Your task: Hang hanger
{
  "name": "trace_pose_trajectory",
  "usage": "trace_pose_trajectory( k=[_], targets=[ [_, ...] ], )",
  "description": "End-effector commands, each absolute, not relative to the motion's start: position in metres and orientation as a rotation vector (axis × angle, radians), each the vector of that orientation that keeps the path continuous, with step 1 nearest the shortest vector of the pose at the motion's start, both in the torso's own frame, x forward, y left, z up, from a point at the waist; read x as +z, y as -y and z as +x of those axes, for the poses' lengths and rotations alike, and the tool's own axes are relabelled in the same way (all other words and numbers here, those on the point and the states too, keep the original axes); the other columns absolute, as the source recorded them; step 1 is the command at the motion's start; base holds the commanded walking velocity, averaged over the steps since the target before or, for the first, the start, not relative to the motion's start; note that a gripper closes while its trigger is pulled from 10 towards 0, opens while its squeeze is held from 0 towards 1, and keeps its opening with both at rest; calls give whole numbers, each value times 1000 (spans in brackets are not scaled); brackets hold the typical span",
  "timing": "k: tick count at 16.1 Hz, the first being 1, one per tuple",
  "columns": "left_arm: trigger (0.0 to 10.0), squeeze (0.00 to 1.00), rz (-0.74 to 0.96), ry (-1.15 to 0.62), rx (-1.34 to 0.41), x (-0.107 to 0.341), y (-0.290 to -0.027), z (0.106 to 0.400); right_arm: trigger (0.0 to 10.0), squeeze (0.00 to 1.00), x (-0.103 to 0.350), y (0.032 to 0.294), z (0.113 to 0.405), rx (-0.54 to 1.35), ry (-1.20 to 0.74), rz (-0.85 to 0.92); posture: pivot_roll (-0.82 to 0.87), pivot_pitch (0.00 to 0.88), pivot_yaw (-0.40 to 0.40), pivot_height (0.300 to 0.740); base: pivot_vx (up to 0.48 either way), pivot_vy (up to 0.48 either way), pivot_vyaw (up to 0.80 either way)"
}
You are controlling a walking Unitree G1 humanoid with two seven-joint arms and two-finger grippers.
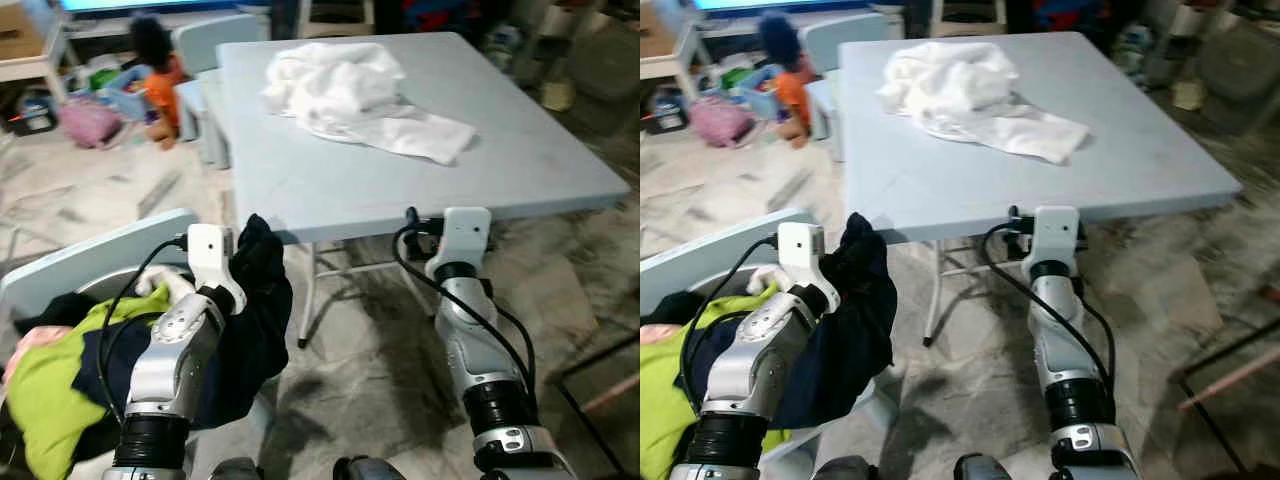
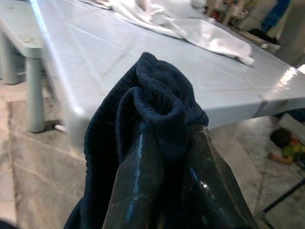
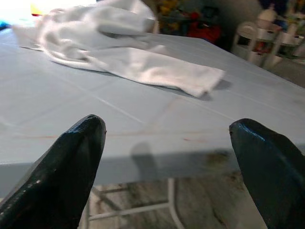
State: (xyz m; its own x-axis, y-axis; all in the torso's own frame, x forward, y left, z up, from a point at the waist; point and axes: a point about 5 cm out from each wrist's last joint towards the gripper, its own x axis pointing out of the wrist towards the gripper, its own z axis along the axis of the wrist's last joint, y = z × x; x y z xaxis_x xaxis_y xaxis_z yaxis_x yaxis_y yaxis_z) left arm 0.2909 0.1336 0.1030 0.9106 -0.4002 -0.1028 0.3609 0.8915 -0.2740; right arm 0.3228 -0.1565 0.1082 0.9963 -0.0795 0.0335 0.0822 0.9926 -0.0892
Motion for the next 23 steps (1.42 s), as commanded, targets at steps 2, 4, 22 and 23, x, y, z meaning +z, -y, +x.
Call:
trace_pose_trajectory(
  k=[2, 4, 22, 23],
  targets=[
    [10000, 0, -262, -139, -413, 109, -133, 293, 10000, 0, 111, 157, 325, -79, 39, -96, 27, 0, -23, 740, 0, -369, 0],
    [10000, 0, -268, -140, -411, 109, -132, 293, 10000, 0, 111, 157, 326, -79, 38, -97, 26, 0, -25, 740, 0, -364, 0],
    [10000, 0, -239, -173, -436, 106, -126, 293, 10000, 0, 111, 157, 328, -73, 47, -110, 30, 0, -27, 740, 0, -185, 0],
    [10000, 0, -238, -177, -435, 106, -126, 293, 10000, 0, 112, 157, 329, -72, 48, -112, 30, 0, -27, 740, 0, 0, 0]
  ],
)
